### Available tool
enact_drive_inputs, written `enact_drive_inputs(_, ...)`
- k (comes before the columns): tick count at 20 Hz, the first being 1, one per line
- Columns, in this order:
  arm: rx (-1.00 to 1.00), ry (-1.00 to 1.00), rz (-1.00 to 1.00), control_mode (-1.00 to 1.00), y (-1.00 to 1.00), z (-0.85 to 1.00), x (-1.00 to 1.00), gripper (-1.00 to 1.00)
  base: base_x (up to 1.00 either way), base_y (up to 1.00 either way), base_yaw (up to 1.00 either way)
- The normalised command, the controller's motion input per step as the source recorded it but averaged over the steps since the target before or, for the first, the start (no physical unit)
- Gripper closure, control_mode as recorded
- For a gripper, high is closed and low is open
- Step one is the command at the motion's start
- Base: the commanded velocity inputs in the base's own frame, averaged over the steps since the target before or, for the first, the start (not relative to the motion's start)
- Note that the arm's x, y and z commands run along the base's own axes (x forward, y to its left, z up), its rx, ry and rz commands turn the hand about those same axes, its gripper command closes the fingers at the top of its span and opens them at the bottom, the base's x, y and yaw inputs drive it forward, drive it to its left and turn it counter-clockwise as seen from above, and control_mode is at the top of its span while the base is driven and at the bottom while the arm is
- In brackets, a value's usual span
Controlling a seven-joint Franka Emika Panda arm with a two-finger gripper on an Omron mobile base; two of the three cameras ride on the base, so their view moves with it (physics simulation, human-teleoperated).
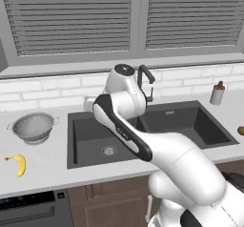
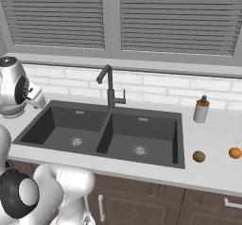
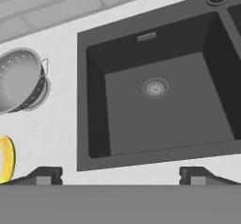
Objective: Put the colander in the sink, put the kiwi, banana, tangerine in the colander, and turn on the sink faucet and pour water over the colander.
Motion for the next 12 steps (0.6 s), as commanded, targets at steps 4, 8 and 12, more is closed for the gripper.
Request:
enact_drive_inputs(4, 0.06, 0.0, -0.05, -1.0, 0.63, -0.25, 0.35, -1.0, 0.0, 0.0, 0.0)
enact_drive_inputs(8, 0.09, 0.03, -0.04, -1.0, 0.63, -0.33, 0.4, -1.0, 0.0, 0.0, 0.0)
enact_drive_inputs(12, 0.11, 0.08, -0.04, -1.0, 0.61, -0.3, 0.33, -1.0, 0.0, 0.0, 0.0)
